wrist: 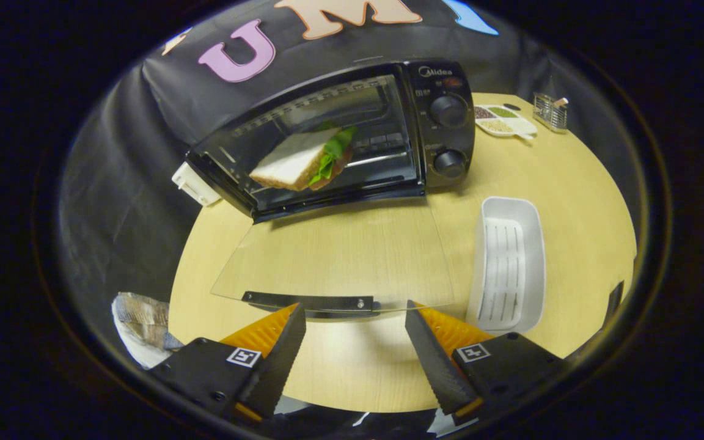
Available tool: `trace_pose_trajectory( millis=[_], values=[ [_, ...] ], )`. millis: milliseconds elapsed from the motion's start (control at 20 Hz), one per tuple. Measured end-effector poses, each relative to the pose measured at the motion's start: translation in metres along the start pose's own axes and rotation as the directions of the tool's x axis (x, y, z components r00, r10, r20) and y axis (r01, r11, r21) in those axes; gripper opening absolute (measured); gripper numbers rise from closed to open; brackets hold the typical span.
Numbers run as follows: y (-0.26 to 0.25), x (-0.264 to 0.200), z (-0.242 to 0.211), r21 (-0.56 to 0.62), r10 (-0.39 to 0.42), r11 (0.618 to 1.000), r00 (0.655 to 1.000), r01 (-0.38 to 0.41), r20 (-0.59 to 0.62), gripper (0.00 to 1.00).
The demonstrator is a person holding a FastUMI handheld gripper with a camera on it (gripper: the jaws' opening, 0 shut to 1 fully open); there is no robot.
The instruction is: Open the toaster oven, put the food inside, and close the toaster oven door.
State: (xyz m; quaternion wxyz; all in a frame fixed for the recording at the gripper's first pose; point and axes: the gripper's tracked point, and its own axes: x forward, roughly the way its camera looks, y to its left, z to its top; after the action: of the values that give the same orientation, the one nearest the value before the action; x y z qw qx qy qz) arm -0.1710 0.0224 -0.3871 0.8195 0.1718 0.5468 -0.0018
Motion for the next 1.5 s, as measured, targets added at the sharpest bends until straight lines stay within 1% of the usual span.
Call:
trace_pose_trajectory(
  millis=[100, 350, 650, 1100, 1500],
  values=[
    [0.007, -0.004, 0.012, 0.002, 0.022, 1.0, 0.999, -0.022, 0.026, 1.0],
    [0.017, -0.018, 0.048, -0.007, 0.04, 0.999, 0.994, -0.039, 0.099, 0.99],
    [0.025, -0.021, 0.084, 0.031, 0.061, 0.997, 0.985, -0.067, 0.161, 1.0],
    [0.032, -0.017, 0.133, 0.11, 0.082, 0.988, 0.966, -0.111, 0.244, 1.0],
    [0.034, -0.005, 0.169, 0.17, 0.073, 0.977, 0.954, -0.126, 0.291, 1.0]
  ],
)
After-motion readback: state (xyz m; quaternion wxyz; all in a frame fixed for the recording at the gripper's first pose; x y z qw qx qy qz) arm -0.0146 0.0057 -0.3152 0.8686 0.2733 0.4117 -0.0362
